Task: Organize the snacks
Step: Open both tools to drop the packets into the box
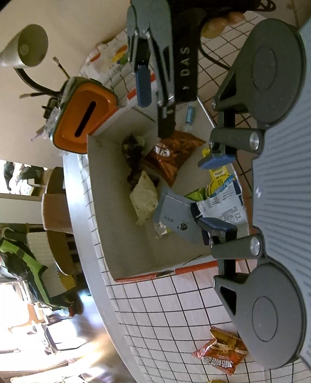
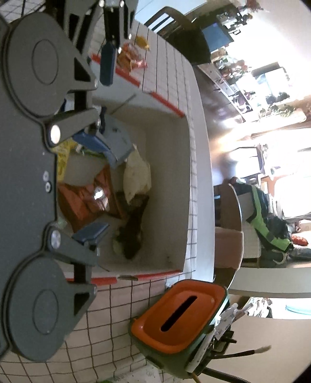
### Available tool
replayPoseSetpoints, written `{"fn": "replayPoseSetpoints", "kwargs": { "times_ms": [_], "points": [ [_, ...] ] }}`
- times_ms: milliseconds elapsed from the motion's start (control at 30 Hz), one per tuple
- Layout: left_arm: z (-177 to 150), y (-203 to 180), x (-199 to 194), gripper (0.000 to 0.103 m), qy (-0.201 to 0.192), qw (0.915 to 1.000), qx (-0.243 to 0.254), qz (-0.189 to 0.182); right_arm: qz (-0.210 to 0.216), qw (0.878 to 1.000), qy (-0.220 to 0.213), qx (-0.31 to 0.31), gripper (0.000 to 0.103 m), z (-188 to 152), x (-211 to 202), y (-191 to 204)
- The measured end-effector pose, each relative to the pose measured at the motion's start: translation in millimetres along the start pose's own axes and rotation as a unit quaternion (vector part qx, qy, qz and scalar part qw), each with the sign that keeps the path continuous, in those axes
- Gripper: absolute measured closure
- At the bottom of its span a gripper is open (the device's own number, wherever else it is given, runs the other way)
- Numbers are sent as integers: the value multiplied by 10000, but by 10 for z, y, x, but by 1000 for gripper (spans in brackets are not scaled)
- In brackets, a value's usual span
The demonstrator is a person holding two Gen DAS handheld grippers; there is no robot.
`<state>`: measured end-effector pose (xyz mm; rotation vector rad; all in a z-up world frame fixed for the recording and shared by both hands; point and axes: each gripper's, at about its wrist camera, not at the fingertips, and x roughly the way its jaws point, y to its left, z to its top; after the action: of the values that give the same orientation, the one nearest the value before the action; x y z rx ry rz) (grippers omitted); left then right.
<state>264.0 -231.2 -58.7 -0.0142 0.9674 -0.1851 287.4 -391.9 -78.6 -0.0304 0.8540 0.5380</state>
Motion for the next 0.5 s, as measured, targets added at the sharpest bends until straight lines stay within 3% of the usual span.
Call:
{"fn": "replayPoseSetpoints", "kwargs": {
  "times_ms": [367,500],
  "points": [
    [-152,169,-401,58,-372,9993,-22,-79,271,9991,-330,87,26,-97,-385,330],
    [-241,268,-566,51,-525,9986,27,-61,380,9982,-444,124,23,-132,-473,499]
  ]
}}
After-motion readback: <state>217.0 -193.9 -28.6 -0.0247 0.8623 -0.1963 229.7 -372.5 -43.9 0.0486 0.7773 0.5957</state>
